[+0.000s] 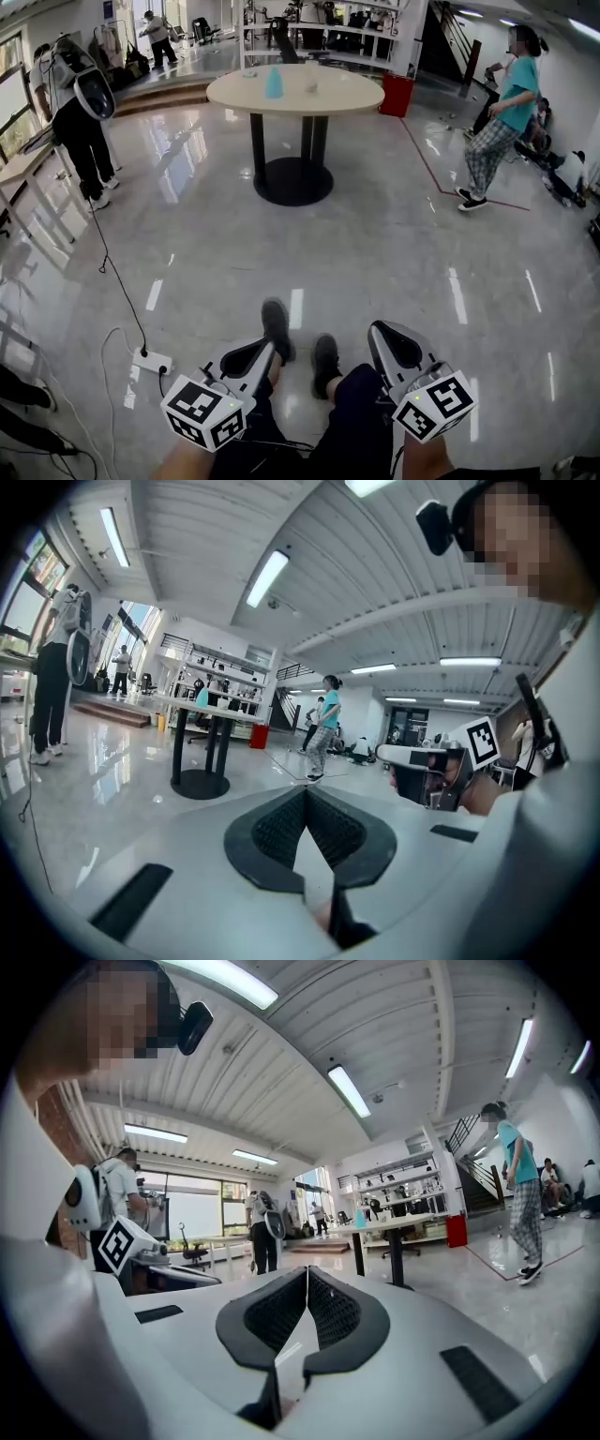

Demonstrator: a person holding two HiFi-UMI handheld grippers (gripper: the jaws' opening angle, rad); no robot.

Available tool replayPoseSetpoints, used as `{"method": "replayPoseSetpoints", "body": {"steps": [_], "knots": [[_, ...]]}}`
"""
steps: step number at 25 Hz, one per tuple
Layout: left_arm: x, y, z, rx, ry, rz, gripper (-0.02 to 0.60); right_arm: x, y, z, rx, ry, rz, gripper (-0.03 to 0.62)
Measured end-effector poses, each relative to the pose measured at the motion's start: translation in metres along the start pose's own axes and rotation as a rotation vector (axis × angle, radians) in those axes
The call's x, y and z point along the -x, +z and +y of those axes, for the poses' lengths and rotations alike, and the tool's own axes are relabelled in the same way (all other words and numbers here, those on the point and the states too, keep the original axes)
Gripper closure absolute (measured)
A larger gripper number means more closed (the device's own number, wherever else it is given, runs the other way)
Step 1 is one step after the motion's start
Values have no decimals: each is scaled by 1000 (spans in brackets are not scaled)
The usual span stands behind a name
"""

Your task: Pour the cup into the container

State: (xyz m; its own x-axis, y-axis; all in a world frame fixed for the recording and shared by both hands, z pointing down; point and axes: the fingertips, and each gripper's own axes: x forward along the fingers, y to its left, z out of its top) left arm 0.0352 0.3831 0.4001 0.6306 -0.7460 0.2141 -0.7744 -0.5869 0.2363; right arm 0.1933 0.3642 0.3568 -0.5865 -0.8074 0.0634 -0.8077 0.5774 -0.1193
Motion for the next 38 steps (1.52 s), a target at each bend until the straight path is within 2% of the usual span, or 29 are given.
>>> {"method": "replayPoseSetpoints", "body": {"steps": [6,10,14,18,22,26,31,35,38], "knots": [[-36,32,32,-29,1,-21,589,-51,31,-31,26,0,-35,588],[-63,69,81,-55,26,-80,589,-114,51,-53,49,16,-66,588],[-83,97,141,-55,61,-105,589,-187,65,-68,65,36,-76,588],[-116,115,165,-55,66,-106,589,-225,72,-95,60,41,-72,588],[-156,140,192,-70,55,-108,589,-260,79,-123,48,31,-76,588],[-211,167,230,-86,35,-111,589,-316,91,-171,38,-2,-93,588],[-280,205,298,-92,25,-135,589,-404,102,-218,44,-6,-90,588],[-348,241,356,-85,43,-143,589,-484,127,-273,54,2,-101,588],[-361,253,399,-89,52,-149,589,-530,129,-279,53,-4,-108,588]]}}
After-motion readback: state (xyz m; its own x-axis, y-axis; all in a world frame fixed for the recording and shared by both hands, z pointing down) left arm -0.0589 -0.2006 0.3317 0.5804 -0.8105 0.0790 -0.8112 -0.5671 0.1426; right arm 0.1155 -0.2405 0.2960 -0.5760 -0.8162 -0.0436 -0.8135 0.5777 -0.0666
